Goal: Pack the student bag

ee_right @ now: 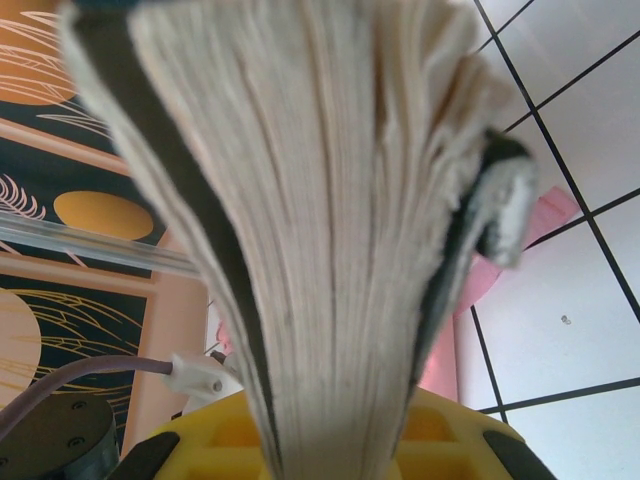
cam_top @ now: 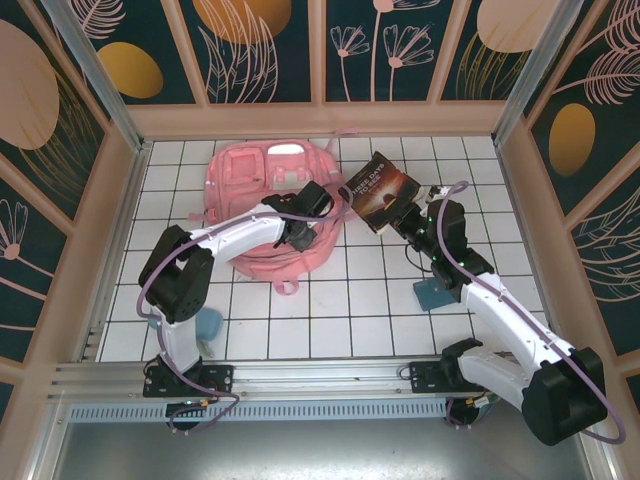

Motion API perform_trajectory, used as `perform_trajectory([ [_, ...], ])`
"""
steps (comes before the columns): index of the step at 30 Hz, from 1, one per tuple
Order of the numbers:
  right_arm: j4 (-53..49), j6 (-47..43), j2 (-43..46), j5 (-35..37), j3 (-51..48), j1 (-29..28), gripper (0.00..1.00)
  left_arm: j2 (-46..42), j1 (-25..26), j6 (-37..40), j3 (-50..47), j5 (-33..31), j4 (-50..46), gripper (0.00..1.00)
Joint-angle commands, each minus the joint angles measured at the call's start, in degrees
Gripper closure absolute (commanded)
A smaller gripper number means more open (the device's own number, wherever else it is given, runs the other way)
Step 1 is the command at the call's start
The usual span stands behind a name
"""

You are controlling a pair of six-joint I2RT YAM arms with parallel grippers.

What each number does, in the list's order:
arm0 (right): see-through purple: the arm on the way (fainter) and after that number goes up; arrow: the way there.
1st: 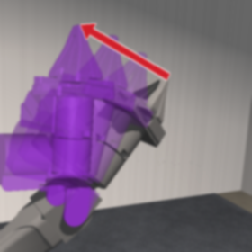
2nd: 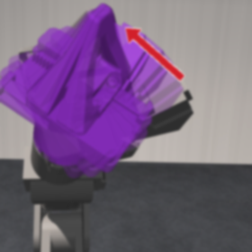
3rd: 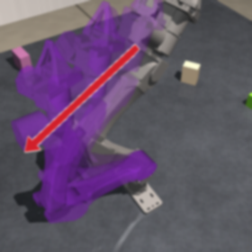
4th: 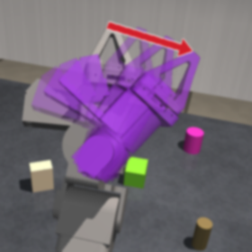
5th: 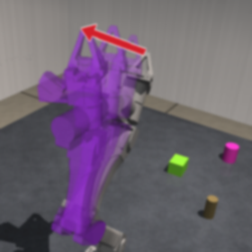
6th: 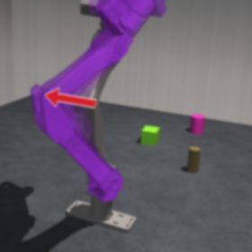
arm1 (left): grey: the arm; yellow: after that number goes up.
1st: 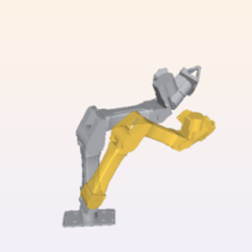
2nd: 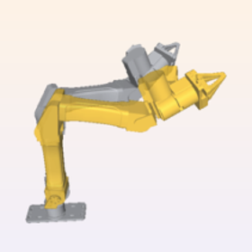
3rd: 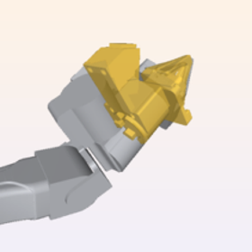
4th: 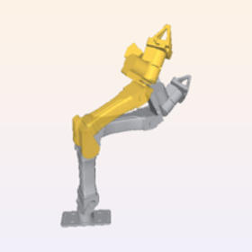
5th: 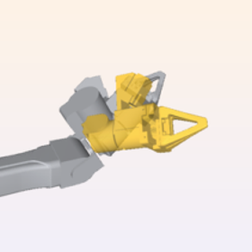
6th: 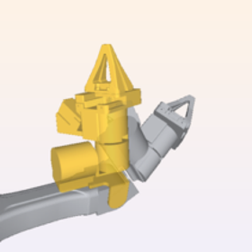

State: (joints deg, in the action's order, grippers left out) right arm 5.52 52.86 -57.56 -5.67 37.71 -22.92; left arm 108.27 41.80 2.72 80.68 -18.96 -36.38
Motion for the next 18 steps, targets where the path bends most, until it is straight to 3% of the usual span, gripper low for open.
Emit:
perform_trajectory([
  [1, 3.15, 0.27, 1.11, -0.22, 0.52, 0.24, 0.94, -3.43, -0.95, -0.27, 1.68, -8.32, 3.27, 0.65],
  [8, 0.65, 0.22, 3.38, -0.77, -1.47, -0.04, 0.93, -9.74, -0.97, 1.22, -0.34, -11.45, 11.54, 0.92],
  [12, -0.24, 0.23, 4.75, -2.73, -3.03, -0.76, 0.93, -13.45, -0.94, 0.83, 0.22, -14.76, 16.39, 0.98],
  [18, 4.76, 0.75, 5.14, -7.93, -5.57, -5.28, 0.93, -15.46, -0.94, -0.18, 3.02, -17.02, 24.19, 1.0],
])
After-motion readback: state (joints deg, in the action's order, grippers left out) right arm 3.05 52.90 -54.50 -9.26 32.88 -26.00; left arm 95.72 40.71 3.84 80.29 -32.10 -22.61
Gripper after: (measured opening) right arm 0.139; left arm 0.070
